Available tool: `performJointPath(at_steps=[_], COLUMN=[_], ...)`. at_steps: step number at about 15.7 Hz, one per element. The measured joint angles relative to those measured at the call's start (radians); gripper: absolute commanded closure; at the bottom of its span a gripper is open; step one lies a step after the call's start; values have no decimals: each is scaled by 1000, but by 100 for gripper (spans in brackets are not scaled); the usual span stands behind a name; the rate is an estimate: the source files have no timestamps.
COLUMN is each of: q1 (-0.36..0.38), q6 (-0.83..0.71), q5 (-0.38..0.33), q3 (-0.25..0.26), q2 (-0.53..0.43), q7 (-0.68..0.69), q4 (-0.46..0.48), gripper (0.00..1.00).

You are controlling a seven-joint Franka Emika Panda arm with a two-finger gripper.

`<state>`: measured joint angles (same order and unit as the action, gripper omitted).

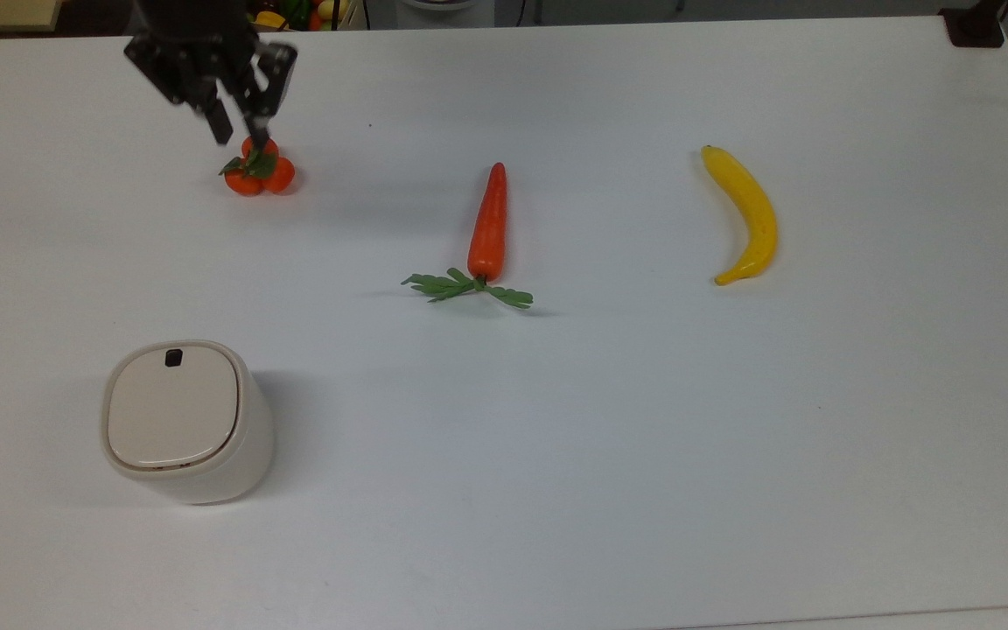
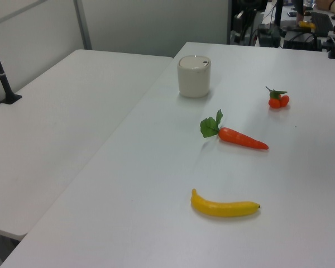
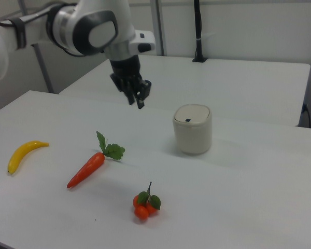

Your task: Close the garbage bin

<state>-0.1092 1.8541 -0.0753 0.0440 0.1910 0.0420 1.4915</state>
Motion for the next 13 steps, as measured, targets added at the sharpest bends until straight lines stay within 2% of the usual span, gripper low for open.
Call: performJointPath(at_steps=[6,9,13], q1=[21,43,107], q6=[-259,-304,-334], q5=[-20,-23,-24], q3=[-20,-55,-65], q2=[-88,-127,-157], q7=[-1,-47,-88], q4=[-51,-53,-46], gripper=[0,0,0])
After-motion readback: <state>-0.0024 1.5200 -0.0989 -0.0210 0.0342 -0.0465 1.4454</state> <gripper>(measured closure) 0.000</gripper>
